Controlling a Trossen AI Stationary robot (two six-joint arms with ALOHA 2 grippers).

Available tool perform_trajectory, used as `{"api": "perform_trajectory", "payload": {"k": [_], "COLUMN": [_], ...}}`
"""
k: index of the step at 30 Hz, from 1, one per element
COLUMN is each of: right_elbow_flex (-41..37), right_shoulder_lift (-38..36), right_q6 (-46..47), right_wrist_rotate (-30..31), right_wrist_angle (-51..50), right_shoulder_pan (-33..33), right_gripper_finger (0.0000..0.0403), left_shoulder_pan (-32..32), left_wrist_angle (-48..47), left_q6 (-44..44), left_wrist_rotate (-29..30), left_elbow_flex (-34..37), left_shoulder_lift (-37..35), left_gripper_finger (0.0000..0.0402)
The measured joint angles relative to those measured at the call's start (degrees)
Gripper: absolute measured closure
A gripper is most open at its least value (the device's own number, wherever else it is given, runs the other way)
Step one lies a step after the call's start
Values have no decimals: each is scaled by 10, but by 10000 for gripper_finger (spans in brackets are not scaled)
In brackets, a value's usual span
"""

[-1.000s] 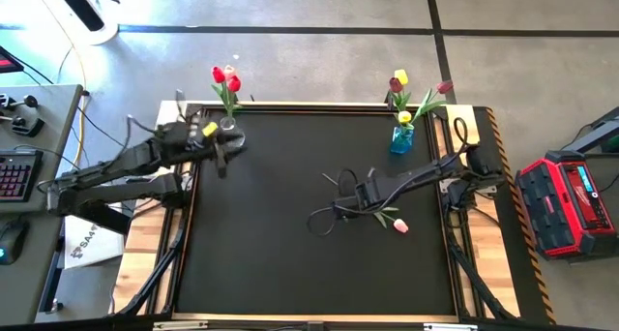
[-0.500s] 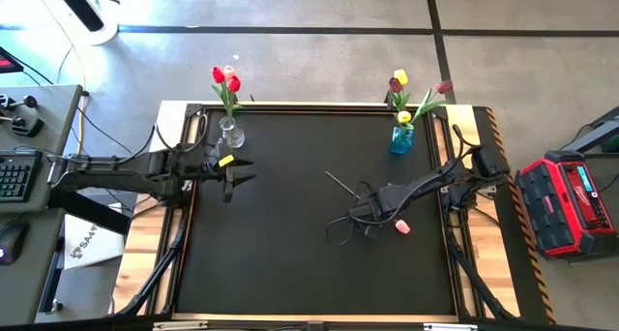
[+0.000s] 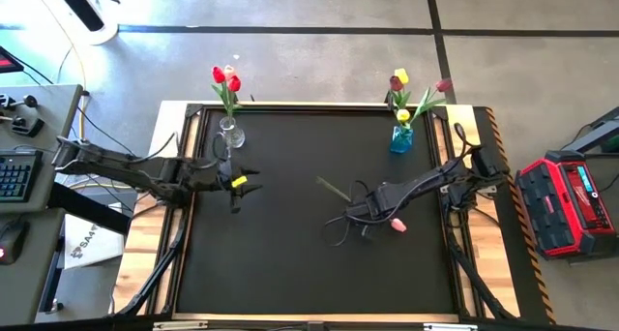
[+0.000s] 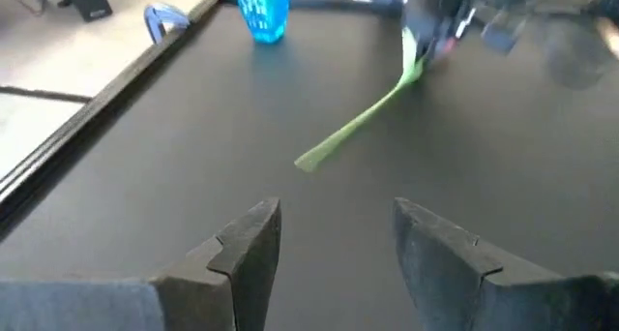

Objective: Sort flowers into vase by color
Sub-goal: Put the pink flower into the transparent vase

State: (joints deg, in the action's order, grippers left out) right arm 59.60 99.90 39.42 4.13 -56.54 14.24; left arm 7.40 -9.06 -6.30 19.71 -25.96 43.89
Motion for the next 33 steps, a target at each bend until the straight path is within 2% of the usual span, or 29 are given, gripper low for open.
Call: {"api": "perform_trajectory", "payload": {"k": [9, 23, 29, 33], "right_elbow_flex": [67, 168, 199, 208], "right_shoulder_lift": [-2, -3, -3, -3], "right_q6": [-18, -9, -8, 31], "right_wrist_rotate": [-40, -89, -95, -135], "right_wrist_angle": [-1, 18, 45, 71], "right_shoulder_pan": [-10, -49, -71, -89], "right_gripper_finger": [399, 401, 402, 402], "left_shoulder_pan": [51, 121, 130, 130], "left_wrist_angle": [28, 143, 177, 208], "left_q6": [34, 178, 216, 249], "left_wrist_rotate": [48, 159, 180, 195], "left_elbow_flex": [0, -1, -1, -1], "left_shoulder_lift": [86, 117, 145, 176], "left_gripper_finger": [216, 216, 216, 216]}}
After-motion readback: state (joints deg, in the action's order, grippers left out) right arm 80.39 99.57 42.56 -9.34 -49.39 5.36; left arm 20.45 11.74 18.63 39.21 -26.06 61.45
